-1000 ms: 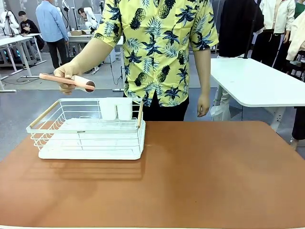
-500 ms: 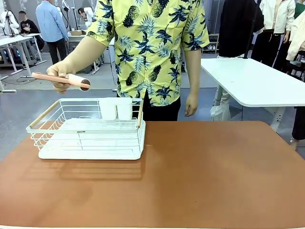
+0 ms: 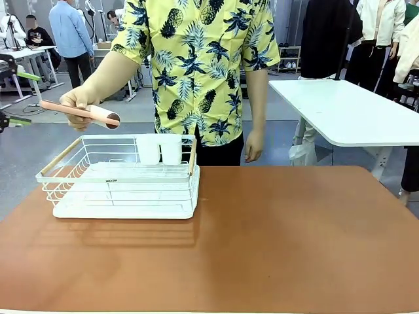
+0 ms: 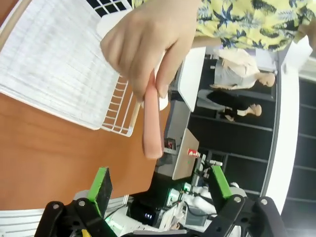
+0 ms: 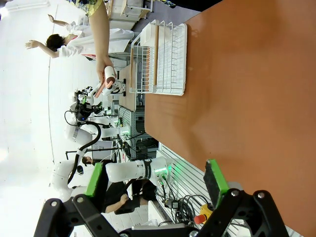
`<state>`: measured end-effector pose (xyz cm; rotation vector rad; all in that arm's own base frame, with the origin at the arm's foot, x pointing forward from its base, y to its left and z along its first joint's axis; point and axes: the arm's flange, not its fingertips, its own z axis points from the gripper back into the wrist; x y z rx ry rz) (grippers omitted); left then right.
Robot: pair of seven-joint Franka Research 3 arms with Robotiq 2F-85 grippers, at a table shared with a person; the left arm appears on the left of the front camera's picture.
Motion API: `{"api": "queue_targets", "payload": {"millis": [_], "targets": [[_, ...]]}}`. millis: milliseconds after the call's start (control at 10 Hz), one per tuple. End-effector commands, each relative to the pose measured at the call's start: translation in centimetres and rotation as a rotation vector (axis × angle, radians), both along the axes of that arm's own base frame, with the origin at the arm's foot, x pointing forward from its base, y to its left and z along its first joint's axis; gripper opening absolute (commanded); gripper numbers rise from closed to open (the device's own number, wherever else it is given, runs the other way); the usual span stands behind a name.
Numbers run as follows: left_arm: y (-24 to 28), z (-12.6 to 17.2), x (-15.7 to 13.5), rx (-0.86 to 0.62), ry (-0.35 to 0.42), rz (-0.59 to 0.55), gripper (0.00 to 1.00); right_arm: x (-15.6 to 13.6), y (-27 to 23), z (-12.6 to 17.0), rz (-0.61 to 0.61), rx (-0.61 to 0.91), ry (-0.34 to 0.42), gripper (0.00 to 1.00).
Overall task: Clean the table.
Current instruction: Pick up the Lint Roller when the human hands it over.
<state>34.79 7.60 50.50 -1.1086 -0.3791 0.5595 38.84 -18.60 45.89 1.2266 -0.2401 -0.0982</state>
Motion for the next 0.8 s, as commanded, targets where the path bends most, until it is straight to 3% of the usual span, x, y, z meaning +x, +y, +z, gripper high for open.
{"api": "queue_targets", "payload": {"millis": [0, 200, 700], "targets": [[-1.3, -0.5, 0.7, -0.010, 0.019, 0.091, 1.00, -0.1, 0.1, 0.4, -0.001, 0.005, 0.000, 1.00], [-2.1, -0.9, 1.6, 0.009, 0.057, 0.132, 1.00, -0.1, 0.1, 0.4, -0.001, 0.005, 0.000, 1.00], [-3.0, -2.3, 3.4, 0.049, 0.042, 0.162, 1.00, -0.1, 0.1, 0.4, -0.001, 0.005, 0.000, 1.00]]}}
